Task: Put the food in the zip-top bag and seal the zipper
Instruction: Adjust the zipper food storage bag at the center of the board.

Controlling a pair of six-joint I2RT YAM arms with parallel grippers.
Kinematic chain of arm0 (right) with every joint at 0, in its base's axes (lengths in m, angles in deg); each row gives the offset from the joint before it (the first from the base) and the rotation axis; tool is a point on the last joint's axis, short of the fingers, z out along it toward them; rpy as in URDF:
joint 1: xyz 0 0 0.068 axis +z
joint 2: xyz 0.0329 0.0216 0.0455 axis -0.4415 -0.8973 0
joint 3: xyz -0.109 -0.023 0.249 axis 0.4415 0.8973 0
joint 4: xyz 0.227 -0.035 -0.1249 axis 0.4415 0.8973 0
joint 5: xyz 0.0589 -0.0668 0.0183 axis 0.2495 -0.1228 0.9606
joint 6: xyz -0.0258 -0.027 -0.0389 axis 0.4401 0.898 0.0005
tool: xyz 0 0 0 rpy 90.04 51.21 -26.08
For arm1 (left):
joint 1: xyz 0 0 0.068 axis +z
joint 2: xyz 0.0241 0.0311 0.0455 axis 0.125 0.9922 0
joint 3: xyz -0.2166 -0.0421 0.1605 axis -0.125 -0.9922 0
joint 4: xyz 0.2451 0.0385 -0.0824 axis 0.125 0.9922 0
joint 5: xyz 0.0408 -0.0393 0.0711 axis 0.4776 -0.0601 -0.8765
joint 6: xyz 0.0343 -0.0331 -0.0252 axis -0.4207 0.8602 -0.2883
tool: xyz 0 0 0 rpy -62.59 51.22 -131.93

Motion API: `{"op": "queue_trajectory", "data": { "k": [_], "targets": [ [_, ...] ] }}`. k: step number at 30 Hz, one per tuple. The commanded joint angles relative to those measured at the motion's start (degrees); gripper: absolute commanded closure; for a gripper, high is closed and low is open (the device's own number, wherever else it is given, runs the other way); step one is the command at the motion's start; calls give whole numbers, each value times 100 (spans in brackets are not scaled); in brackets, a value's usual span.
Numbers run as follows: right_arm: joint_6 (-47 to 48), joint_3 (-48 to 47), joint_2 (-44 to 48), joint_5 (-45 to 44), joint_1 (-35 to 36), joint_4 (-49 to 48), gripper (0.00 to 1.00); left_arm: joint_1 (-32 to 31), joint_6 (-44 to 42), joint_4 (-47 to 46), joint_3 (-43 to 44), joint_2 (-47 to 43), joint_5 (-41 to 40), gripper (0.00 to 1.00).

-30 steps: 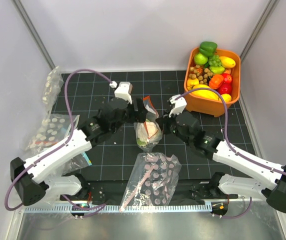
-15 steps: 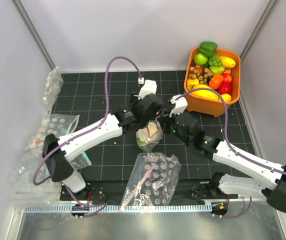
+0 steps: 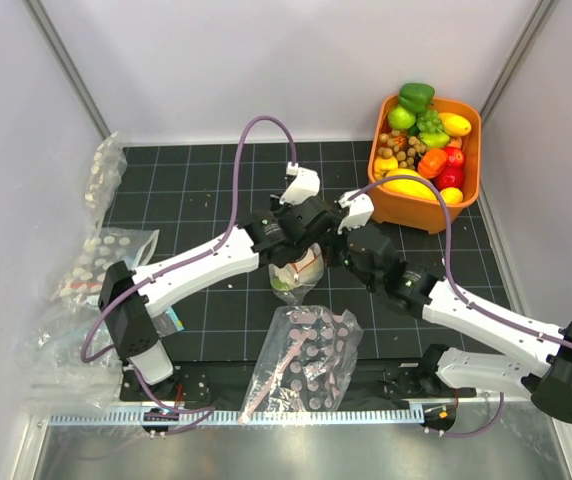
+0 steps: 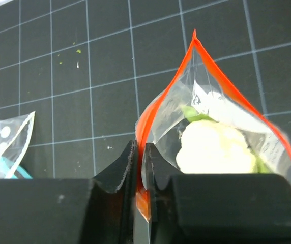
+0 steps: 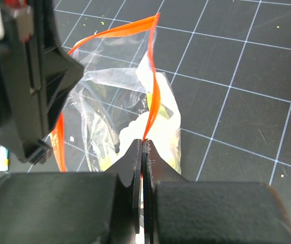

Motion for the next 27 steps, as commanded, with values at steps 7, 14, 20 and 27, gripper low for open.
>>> {"op": "queue_trajectory", "data": {
  "k": [7,14,20,27],
  "targets": [
    [-67,-204,-9,-134,31,-235,99,-32,47,-439,-809,-900,576,100],
    [-163,-81,61,-142,31,-437,99,73,169,-1449,-1512,-1541,1597,100],
    [-356,375,-211,164,4,-1358,99,302,170,-1908,-2066,-2148,1186,100],
    [-804,270,-739,903,-206,-1765,99,293,-322,-2390,-2567,-2826,795,100]
  ]
}}
